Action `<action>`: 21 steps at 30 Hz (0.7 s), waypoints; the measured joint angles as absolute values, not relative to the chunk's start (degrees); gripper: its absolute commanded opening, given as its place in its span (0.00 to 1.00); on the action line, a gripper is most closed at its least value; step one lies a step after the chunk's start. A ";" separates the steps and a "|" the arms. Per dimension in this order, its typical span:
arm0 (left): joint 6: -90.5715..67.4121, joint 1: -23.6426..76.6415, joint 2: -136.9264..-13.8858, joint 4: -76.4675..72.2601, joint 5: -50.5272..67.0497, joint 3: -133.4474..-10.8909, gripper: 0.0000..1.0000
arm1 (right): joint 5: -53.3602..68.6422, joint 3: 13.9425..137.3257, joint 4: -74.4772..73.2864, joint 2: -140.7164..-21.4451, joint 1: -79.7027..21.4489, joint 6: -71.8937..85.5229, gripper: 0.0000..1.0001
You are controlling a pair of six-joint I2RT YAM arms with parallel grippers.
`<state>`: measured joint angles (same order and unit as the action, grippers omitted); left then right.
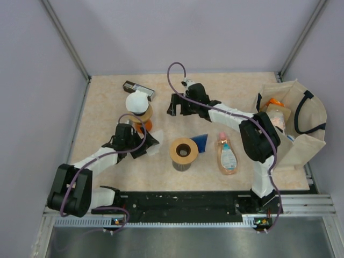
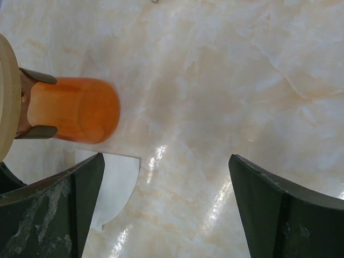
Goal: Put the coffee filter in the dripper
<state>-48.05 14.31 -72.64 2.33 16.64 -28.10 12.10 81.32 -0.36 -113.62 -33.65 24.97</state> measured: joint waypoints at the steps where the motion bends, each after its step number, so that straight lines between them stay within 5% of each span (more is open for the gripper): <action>1: -48.23 14.41 -72.64 2.00 16.78 -27.99 0.99 | 12.08 81.91 -0.89 -114.13 -33.91 24.91 0.99; 21: -49.45 18.33 -66.67 3.73 14.37 -24.82 0.99 | 11.68 87.72 -7.62 -120.92 -37.23 27.07 0.96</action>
<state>-49.45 18.33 -66.67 3.73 14.37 -24.82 11.68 87.72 -7.62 -120.92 -37.23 27.07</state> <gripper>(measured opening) 0.990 0.963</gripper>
